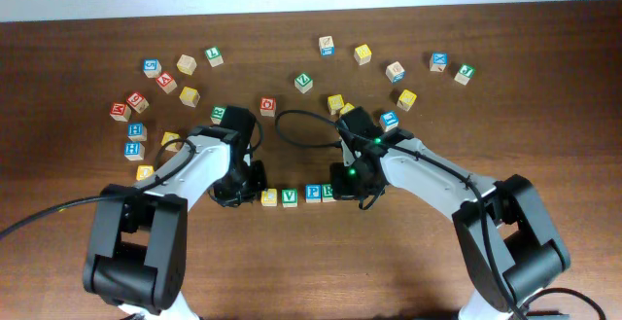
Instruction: Spell out CVPR
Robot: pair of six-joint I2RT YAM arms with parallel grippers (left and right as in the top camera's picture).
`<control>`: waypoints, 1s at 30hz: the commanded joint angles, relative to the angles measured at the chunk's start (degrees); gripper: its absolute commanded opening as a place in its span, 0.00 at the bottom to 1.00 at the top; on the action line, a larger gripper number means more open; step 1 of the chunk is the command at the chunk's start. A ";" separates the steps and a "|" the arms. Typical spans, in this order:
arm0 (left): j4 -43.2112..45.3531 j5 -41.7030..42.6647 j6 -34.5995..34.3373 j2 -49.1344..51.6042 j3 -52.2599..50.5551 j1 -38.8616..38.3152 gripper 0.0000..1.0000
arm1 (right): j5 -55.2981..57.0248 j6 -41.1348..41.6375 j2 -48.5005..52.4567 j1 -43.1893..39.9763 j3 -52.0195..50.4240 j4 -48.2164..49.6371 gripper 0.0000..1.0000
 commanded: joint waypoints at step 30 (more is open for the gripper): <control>0.98 2.80 3.02 1.81 -0.50 -4.11 0.00 | -5.22 -1.27 0.13 2.95 -0.37 0.96 0.04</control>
